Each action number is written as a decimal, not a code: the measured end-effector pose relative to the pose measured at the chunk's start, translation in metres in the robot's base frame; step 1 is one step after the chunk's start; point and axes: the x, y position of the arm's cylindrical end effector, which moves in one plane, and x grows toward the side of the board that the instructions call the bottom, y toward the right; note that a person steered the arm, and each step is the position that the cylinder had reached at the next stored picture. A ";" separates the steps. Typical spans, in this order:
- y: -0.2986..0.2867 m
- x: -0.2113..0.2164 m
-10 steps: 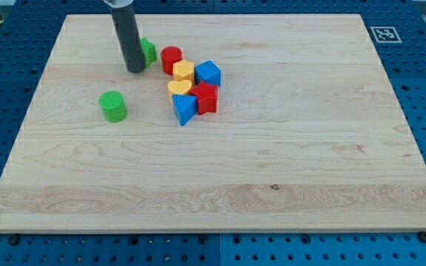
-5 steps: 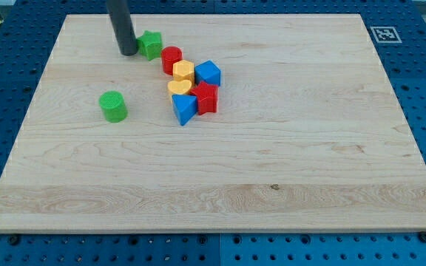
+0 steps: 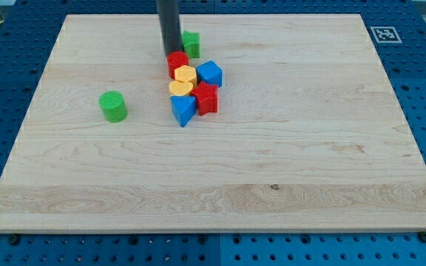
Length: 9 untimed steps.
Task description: Move the green star away from the group of blocks
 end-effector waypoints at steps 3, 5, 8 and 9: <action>0.028 -0.009; 0.047 -0.010; 0.031 -0.043; 0.033 -0.042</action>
